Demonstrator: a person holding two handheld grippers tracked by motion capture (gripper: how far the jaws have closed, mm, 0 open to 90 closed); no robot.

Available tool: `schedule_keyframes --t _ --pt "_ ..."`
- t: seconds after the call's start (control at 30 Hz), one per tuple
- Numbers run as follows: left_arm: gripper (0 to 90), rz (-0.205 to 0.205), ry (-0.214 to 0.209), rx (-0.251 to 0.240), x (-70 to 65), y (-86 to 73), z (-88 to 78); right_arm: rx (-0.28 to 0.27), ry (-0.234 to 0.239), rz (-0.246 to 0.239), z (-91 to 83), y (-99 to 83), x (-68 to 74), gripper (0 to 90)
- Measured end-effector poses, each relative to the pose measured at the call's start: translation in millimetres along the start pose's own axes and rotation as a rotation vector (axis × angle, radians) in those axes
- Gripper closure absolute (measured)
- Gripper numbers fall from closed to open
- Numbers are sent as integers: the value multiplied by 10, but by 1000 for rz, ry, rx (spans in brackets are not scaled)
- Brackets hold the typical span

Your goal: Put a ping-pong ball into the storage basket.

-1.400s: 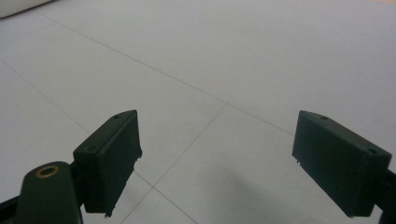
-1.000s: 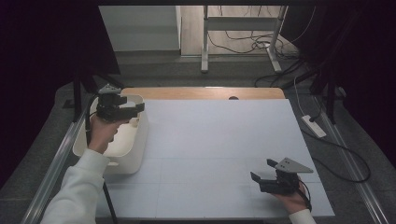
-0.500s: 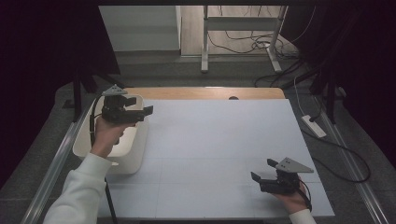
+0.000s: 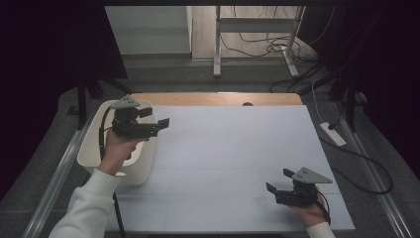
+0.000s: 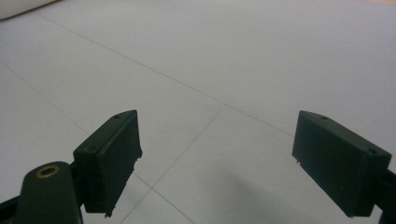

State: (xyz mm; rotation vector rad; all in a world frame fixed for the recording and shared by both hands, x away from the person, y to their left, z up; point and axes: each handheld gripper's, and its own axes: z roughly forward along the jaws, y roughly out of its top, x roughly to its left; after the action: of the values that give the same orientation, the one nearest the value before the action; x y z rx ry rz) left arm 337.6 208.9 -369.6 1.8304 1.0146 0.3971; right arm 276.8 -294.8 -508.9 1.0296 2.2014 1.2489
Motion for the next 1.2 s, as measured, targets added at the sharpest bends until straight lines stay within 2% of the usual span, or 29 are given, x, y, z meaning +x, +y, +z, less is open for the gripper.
schedule_keyframes --t 0.1,0.23,0.67,0.93,1.03,1.2 --pt "192 24 -24 4 -91 -19 1 -3 -1 -1 -3 5 2 149" --pt "192 27 -62 1 -182 -47 10 0 -4 -2 0 8 9 149" --pt "192 43 -98 8 -329 -119 12 1 -4 -1 -2 10 -1 149" --pt "183 65 -145 14 -547 -264 6 -8 -5 10 -8 14 -18 149" --pt "182 86 -147 15 -623 -314 -11 -10 -5 9 -10 12 -17 148" --pt "182 90 -172 19 -701 -409 6 -10 -8 8 -18 10 -16 148"
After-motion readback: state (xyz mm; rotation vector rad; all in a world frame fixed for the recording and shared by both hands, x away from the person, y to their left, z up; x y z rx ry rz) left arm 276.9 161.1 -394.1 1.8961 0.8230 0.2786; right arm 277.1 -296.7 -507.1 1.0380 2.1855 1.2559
